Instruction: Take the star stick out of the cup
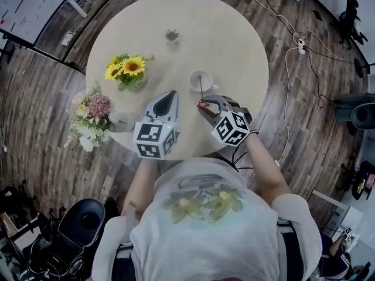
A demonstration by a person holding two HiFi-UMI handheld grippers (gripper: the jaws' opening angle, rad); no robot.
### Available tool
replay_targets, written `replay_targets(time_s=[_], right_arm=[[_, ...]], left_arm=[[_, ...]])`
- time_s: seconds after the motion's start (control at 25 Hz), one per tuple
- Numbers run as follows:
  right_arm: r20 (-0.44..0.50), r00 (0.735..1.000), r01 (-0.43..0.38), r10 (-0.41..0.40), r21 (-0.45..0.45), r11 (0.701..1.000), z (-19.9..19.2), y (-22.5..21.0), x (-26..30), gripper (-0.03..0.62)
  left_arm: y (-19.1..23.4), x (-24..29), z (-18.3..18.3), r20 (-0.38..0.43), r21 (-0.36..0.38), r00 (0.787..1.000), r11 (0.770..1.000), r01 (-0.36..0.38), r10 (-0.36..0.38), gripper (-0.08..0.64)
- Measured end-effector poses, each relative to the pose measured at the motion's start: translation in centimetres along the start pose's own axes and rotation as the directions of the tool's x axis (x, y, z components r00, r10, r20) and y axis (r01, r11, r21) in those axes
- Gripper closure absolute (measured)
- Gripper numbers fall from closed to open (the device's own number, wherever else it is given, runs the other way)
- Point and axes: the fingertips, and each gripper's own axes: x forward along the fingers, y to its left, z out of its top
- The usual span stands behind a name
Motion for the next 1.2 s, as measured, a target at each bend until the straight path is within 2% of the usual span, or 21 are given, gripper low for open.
replay_targets(time_s=[0.08, 0.48, 1.2], right_arm=[[0.007, 1.000, 0.012, -0.012, 0.019, 1.000, 0.1, -0.3, -0.1, 0.502], [0.054, 0.994, 0.082, -0.090, 0.140, 0.987, 0.7, -2.4, -0.6, 0.526], [0.078, 0.983, 0.143, -0.164, 0.223, 0.964, 1.6, -4.7, -1.8, 0.557]], left_arm=[[0.1, 0.1, 0.0, -0.002, 0.001, 1.000, 1.000, -0.001, 0.001, 0.558], [0.4, 0.1, -0.2, -0.008, 0.008, 1.000, 1.000, -0.004, 0.004, 0.558], [0.4, 0.3, 0.0, -0.004, 0.011, 1.000, 1.000, 0.003, -0.003, 0.558]])
